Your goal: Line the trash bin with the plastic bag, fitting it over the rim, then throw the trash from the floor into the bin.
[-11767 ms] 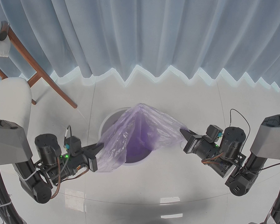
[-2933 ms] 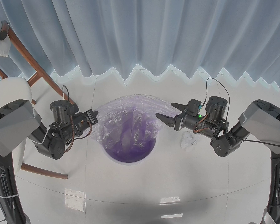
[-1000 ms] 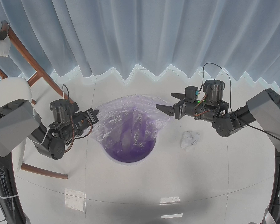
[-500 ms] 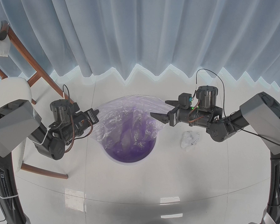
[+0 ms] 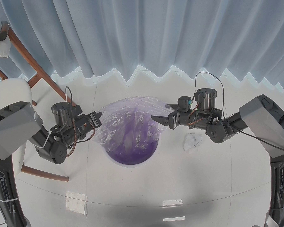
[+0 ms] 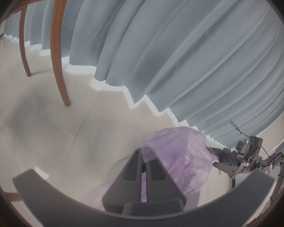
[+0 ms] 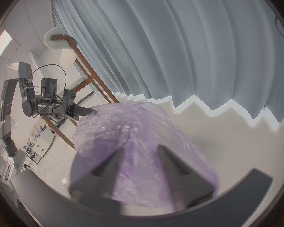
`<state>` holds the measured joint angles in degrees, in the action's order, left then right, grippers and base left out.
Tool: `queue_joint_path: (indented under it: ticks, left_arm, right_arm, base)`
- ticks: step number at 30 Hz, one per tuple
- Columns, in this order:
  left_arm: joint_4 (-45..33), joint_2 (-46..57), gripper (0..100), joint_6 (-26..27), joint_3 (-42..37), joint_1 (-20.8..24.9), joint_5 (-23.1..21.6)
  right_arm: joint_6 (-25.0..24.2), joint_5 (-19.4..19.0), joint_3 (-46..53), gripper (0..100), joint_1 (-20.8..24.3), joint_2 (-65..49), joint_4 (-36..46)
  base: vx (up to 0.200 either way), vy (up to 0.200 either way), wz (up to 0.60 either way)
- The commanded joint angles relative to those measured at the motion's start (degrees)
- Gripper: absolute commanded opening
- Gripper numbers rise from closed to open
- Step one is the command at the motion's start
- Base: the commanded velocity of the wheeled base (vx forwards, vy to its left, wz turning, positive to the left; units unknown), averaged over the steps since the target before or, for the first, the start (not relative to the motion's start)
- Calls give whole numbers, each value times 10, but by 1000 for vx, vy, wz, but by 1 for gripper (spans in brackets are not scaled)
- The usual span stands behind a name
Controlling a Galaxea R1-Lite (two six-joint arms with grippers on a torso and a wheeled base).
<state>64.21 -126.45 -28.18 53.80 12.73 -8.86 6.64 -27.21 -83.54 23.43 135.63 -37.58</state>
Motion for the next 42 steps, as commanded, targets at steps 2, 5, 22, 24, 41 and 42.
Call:
queue_joint_path:
  ticks: [2,5,22,24,41,42]
  left_arm:
    - [1,2,0,0,1,-2,0]
    - [1,3,0,0,2,-4,0]
    - [0,3,0,-2,5,-16,-2]
    - [0,5,0,-2,7,-17,-3]
    - [-8,7,0,-2,8,-31,-2]
    - [-8,7,0,-2,8,-31,-2]
  right_arm:
    - [1,0,-10,0,1,17,0]
    - [2,0,-11,0,2,16,-1]
    - [11,8,176,0,57,-115,-34]
    - [9,7,225,0,74,-142,-34]
    - [-76,-30,344,0,190,-167,-68]
    - [-76,-30,344,0,190,-167,-68]
  base:
    - [0,0,0]
    - [0,0,0]
    - [0,0,0]
    - [0,0,0]
    - [0,0,0]
    - [0,0,0]
